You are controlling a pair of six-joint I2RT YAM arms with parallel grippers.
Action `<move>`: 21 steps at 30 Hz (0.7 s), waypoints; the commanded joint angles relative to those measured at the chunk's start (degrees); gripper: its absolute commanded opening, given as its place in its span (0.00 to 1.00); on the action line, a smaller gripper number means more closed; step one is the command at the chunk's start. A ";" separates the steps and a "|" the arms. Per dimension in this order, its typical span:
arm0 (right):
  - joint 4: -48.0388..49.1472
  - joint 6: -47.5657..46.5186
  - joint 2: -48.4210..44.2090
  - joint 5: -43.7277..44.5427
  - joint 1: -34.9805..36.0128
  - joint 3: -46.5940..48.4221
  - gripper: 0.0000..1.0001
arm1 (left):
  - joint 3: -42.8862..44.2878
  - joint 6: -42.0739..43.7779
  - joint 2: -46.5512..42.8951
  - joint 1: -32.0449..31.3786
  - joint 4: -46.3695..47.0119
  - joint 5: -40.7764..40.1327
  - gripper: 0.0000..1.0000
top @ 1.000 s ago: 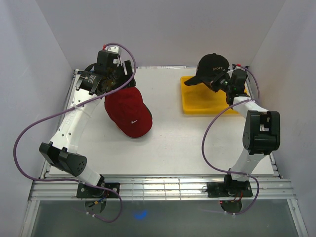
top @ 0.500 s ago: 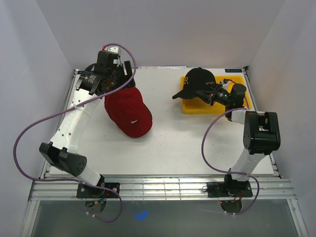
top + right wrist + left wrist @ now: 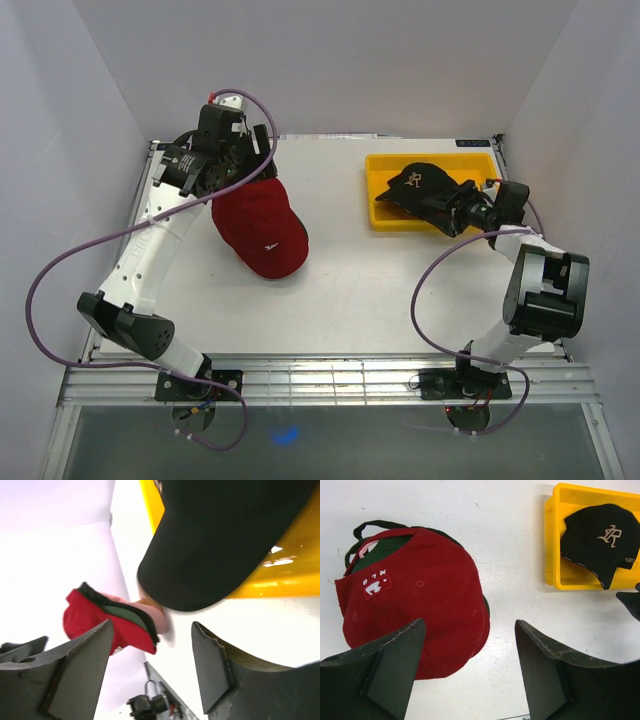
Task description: Stack the hats
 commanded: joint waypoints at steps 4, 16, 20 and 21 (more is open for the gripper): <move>-11.41 -6.77 -11.70 11.85 -0.01 -3.30 0.75 | 1.54 -0.87 -3.31 -1.43 -0.41 -1.48 0.83; -4.84 18.08 -26.32 40.16 22.37 -10.87 0.80 | 1.98 -1.40 -2.69 -2.58 0.73 -1.57 0.83; -4.04 22.75 -19.37 46.23 27.14 -6.65 0.79 | 2.86 -1.13 -2.43 -2.58 0.38 -1.66 0.83; -2.47 23.90 -17.36 49.28 27.59 -6.30 0.79 | 2.86 -1.13 -2.51 -2.58 0.21 -1.66 0.83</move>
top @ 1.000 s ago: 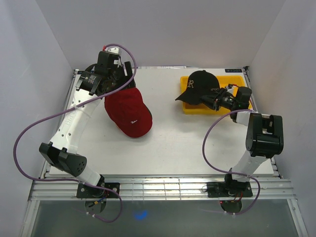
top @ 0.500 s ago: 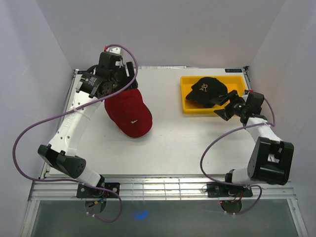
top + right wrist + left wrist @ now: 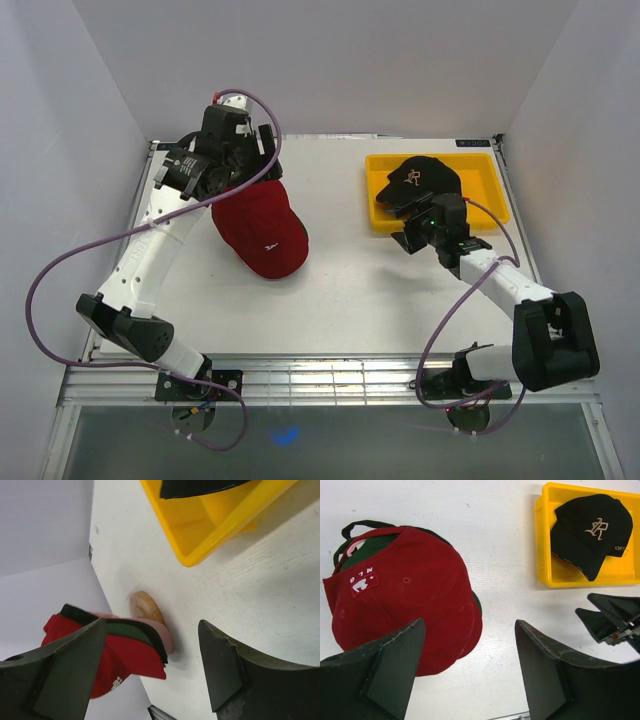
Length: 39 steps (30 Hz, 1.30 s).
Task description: Stack the hats
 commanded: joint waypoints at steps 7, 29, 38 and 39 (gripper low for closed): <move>10.28 13.27 9.51 17.65 3.67 6.00 0.78 | 4.92 0.90 -1.90 -0.26 -1.15 -0.98 0.83; 6.68 18.73 21.38 28.55 5.43 13.47 0.77 | 2.99 3.36 -1.46 -0.26 0.42 0.34 0.83; 4.30 19.52 22.87 33.39 5.25 14.00 0.77 | 1.59 3.36 -2.25 -0.35 0.69 0.78 0.83; 4.22 19.34 22.96 34.09 5.16 14.35 0.76 | 1.41 3.36 -2.34 -0.35 0.69 0.78 0.83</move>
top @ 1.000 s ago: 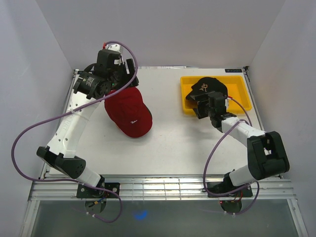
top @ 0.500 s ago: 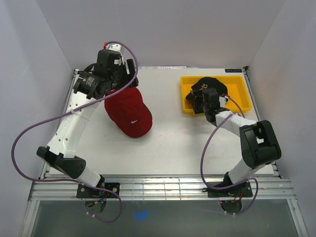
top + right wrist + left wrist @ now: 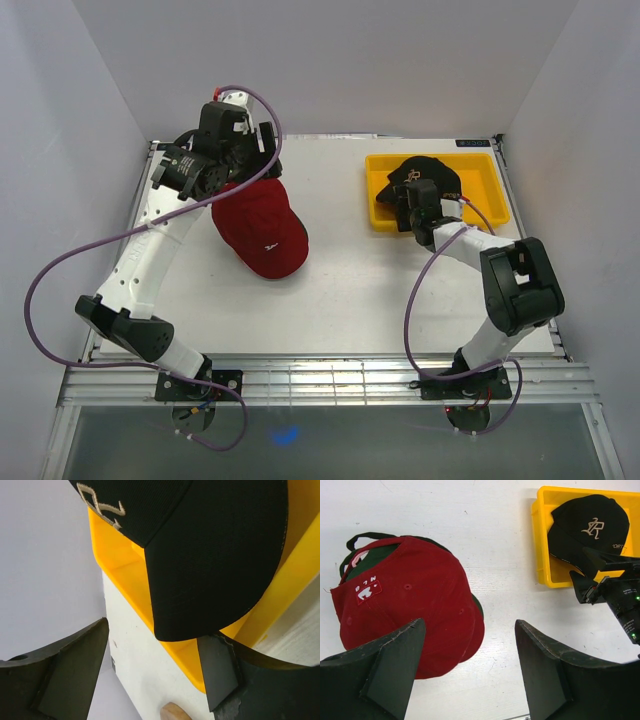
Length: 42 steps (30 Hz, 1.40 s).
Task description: Stack the hats
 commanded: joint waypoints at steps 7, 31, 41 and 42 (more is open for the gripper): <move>-1.93 0.67 3.83 4.19 -0.26 4.66 0.73 | -1.33 0.48 -2.96 -0.33 0.71 -0.12 0.83; 6.32 -13.11 -6.27 -9.33 -4.56 3.34 0.08 | -1.24 1.09 -4.36 -0.33 1.15 -4.34 0.84; 4.04 -21.74 -10.23 -31.12 -4.48 16.77 0.08 | -0.71 0.31 -6.03 0.90 0.10 -9.44 0.87; 4.13 -21.91 -10.41 -32.62 -4.22 17.83 0.08 | -0.54 -0.04 -6.12 1.25 -0.16 -10.48 0.87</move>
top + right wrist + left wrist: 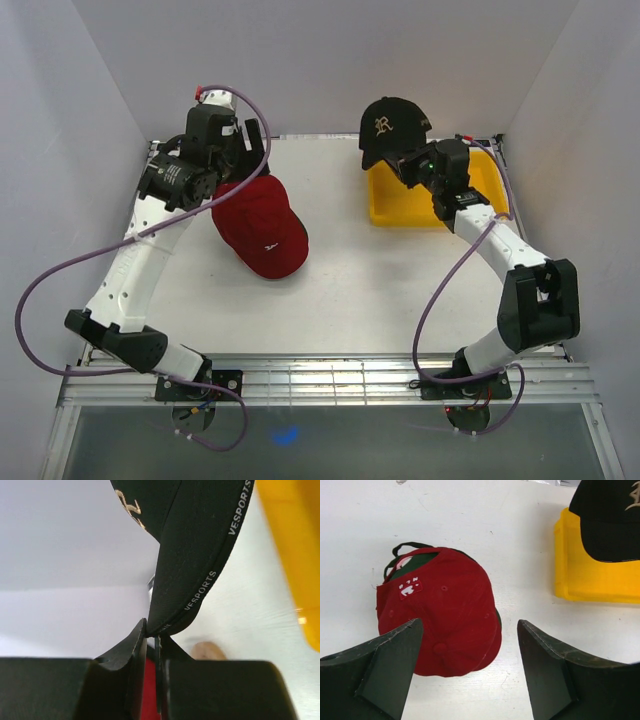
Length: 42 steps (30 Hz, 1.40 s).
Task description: Stack the hats
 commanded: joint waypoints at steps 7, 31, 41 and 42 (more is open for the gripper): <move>7.60 -0.53 -2.95 -15.77 8.05 11.95 0.08 | -2.46 -3.95 -2.97 12.14 -2.36 -0.83 0.86; 23.86 3.61 3.91 -16.31 33.55 8.80 0.08 | 2.71 -7.73 -6.14 23.32 -6.06 -5.48 0.86; 35.63 7.82 -0.66 -16.31 33.73 -6.67 0.08 | 3.24 -6.50 -4.56 23.32 -4.47 -1.36 0.85; 36.42 8.61 -1.01 -16.22 33.73 -7.64 0.08 | 2.98 -6.50 -4.47 23.32 -4.21 -1.09 0.85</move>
